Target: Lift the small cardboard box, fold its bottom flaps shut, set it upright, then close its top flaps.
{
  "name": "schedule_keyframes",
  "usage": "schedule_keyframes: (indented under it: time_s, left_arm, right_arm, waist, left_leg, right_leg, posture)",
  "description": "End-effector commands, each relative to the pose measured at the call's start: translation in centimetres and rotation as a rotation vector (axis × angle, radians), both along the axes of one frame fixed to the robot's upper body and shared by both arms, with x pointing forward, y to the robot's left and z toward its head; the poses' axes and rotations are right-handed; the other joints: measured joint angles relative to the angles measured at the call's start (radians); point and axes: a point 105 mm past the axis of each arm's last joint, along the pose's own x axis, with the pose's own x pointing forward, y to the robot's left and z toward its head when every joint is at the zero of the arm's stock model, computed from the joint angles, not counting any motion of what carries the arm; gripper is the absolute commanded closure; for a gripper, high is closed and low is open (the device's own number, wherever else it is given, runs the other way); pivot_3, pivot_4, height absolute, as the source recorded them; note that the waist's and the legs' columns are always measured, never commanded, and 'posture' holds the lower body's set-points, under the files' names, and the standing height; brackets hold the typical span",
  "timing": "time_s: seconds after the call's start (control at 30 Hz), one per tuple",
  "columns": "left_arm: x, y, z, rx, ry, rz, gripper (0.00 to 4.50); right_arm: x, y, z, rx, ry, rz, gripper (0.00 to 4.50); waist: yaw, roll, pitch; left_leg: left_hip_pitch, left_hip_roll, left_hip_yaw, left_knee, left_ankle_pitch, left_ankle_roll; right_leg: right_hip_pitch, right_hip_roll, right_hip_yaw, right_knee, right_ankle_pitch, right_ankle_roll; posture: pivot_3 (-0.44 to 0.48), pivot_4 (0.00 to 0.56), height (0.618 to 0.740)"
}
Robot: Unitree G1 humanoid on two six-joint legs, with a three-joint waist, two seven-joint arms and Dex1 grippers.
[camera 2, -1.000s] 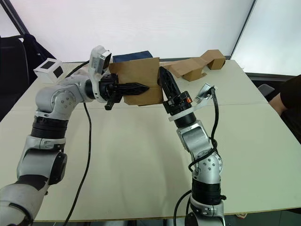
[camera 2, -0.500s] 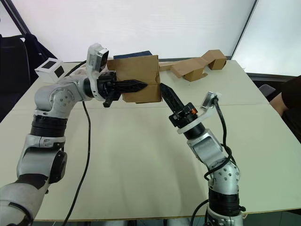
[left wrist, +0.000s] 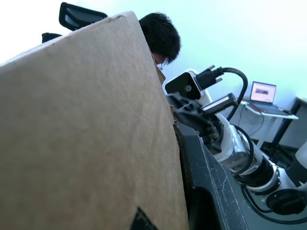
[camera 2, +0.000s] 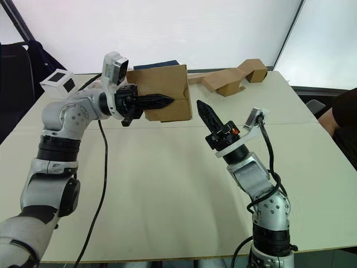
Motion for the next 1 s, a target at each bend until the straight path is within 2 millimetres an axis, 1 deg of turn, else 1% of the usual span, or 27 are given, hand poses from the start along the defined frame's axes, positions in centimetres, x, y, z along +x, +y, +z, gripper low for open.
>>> schedule_keyframes:
  time_s: [0.03,0.17,0.23,0.3,0.37,0.47,0.5,0.57,0.63,0.67,0.73,0.77,0.8,0.83,0.9,0.93,0.97,1.0]
  left_arm:
    - [-0.6,-0.2,1.3,-0.001,-0.066,-0.021,4.50]
    - [-0.6,-0.5,0.5,0.038,-0.074,-0.022,4.50]
    - [-0.6,-0.5,0.3,0.050,-0.076,-0.018,4.50]
    - [-0.5,-0.3,0.2,0.051,-0.072,-0.017,4.50]
    - [-0.5,-0.2,0.1,0.062,-0.072,-0.014,4.50]
    - [-0.6,0.1,-0.3,0.117,-0.082,-0.013,4.50]
    - [-0.4,0.2,-0.8,0.170,-0.114,0.006,4.50]
    - [0.0,0.5,-1.8,0.286,-0.191,0.045,4.50]
    - [0.6,0.9,-2.4,0.405,-0.263,0.065,4.50]
    - [0.8,1.2,-3.2,0.509,-0.301,0.060,4.50]
    - [0.8,2.6,-4.9,0.745,-0.374,0.013,4.50]
    - [0.7,3.3,-5.5,0.869,-0.450,-0.028,4.50]
    - [0.5,3.6,-5.6,0.954,-0.519,-0.067,4.50]
    - [0.5,3.7,-5.6,1.002,-0.565,-0.094,4.50]
    - [0.2,3.2,-5.3,1.042,-0.617,-0.137,4.50]
    - [0.0,3.1,-5.5,1.089,-0.647,-0.166,4.50]
    - [-0.1,3.1,-5.6,1.123,-0.667,-0.187,4.50]
    - [-0.2,3.1,-5.8,1.157,-0.673,-0.197,4.50]
  right_arm:
    - [-0.8,1.3,1.2,-0.054,-0.078,0.044,4.47]
    - [-1.3,3.2,0.9,-0.143,-0.107,0.117,4.47]
    - [-1.3,3.4,0.6,-0.173,-0.110,0.124,4.47]
    - [-1.2,3.3,0.3,-0.191,-0.103,0.111,4.47]
    - [-0.9,2.8,0.0,-0.214,-0.092,0.084,4.47]
    - [-0.7,0.7,-0.2,-0.243,-0.080,0.019,4.47]
    - [-0.8,-0.2,-0.3,-0.271,-0.080,-0.001,4.47]
    - [-1.2,-1.9,-0.9,-0.388,-0.076,-0.032,4.47]
    - [-2.0,-3.0,-1.9,-0.565,-0.071,-0.028,4.47]
    - [-2.4,-3.4,-2.4,-0.653,-0.066,-0.016,4.47]
    - [-3.1,-3.8,-3.1,-0.766,-0.055,0.023,4.47]
    - [-3.5,-4.0,-3.6,-0.838,-0.051,0.046,4.47]
    - [-4.0,-4.0,-4.1,-0.924,-0.050,0.072,4.47]
    - [-4.3,-4.1,-4.5,-0.983,-0.051,0.090,4.47]
    - [-4.8,-4.0,-5.7,-1.114,-0.054,0.120,4.47]
    - [-5.2,-3.9,-6.5,-1.197,-0.056,0.139,4.47]
    - [-5.4,-3.8,-7.1,-1.254,-0.060,0.153,4.47]
    - [-5.6,-3.6,-7.3,-1.269,-0.071,0.161,4.47]
  waist:
    - [0.000,0.000,0.000]
    - [0.001,0.000,0.000]
    - [0.002,0.000,0.000]
    - [0.002,0.000,0.000]
    - [0.001,0.000,0.000]
    - [0.002,0.000,0.000]
    - [0.002,0.000,0.000]
    - [0.005,0.000,0.000]
    - [0.008,0.000,0.000]
    - [0.008,0.000,0.000]
    - [0.007,0.000,0.000]
    - [0.004,0.000,0.000]
    - [0.003,0.000,0.000]
    - [0.003,0.001,0.000]
    - [0.006,0.000,0.000]
    - [0.007,0.000,0.000]
    - [0.007,0.000,0.000]
    - [0.008,0.000,0.001]
  left_leg:
    - [0.000,0.000,0.000,0.000,0.000,0.000]
    - [0.000,0.000,0.000,0.000,0.000,0.000]
    - [0.000,0.000,0.000,0.000,0.000,0.000]
    - [0.000,0.000,0.000,0.000,0.000,0.000]
    - [0.000,0.000,0.000,0.000,0.000,0.000]
    - [0.000,0.000,0.000,0.000,0.000,0.000]
    - [0.000,0.000,0.000,0.000,0.000,0.000]
    - [0.000,0.000,0.000,0.000,0.000,0.000]
    - [-0.001,-0.001,0.000,0.000,0.000,0.000]
    - [-0.001,-0.001,0.000,0.000,0.000,0.000]
    - [-0.001,-0.002,0.001,0.000,0.000,0.001]
    - [-0.001,-0.003,0.000,0.000,0.000,0.001]
    - [0.000,-0.003,0.001,-0.001,-0.001,0.001]
    - [0.000,-0.003,0.001,-0.001,-0.001,0.002]
    - [0.000,-0.001,0.000,-0.001,-0.001,0.002]
    - [0.000,-0.001,0.000,-0.001,-0.001,0.002]
    - [0.000,-0.001,0.000,0.000,-0.001,0.002]
    - [0.000,-0.001,0.000,0.000,-0.002,0.003]
  right_leg:
    - [0.000,0.000,0.000,0.000,0.000,0.000]
    - [0.000,0.000,0.000,0.000,0.000,0.000]
    - [0.000,0.000,0.000,0.000,0.000,0.000]
    - [0.000,0.000,0.000,0.000,0.000,0.000]
    - [0.000,0.000,0.000,0.000,0.000,0.000]
    - [0.000,0.000,0.000,0.000,0.000,0.000]
    - [0.000,0.000,0.000,0.000,0.000,0.000]
    - [0.000,0.000,0.000,-0.001,0.000,0.000]
    - [0.000,-0.001,0.000,-0.001,0.000,0.000]
    - [0.000,-0.001,0.000,-0.002,0.000,0.000]
    - [0.000,0.000,0.000,-0.003,0.000,0.000]
    - [0.001,0.001,0.000,-0.003,0.000,0.000]
    - [0.001,0.002,0.001,-0.004,0.000,0.000]
    - [0.001,0.003,0.001,-0.004,0.000,-0.001]
    - [0.001,0.004,0.001,-0.004,0.000,-0.001]
    - [0.001,0.005,0.001,-0.004,0.000,-0.001]
    - [0.001,0.005,0.001,-0.004,0.000,-0.001]
    - [0.001,0.004,0.001,-0.004,0.000,-0.001]
  posture:
    - [0.000,0.150,0.740]
    - [0.000,0.150,0.740]
    - [0.000,0.150,0.740]
    - [0.000,0.150,0.740]
    - [0.000,0.150,0.740]
    - [0.000,0.150,0.740]
    - [0.000,0.150,0.740]
    - [0.000,0.150,0.740]
    - [0.000,0.150,0.740]
    - [0.000,0.150,0.740]
    - [0.000,0.150,0.740]
    - [0.000,0.150,0.740]
    - [0.000,0.150,0.740]
    - [0.000,0.150,0.740]
    - [0.000,0.150,0.740]
    - [0.000,0.150,0.740]
    - [0.000,0.150,0.740]
    - [0.000,0.150,0.740]
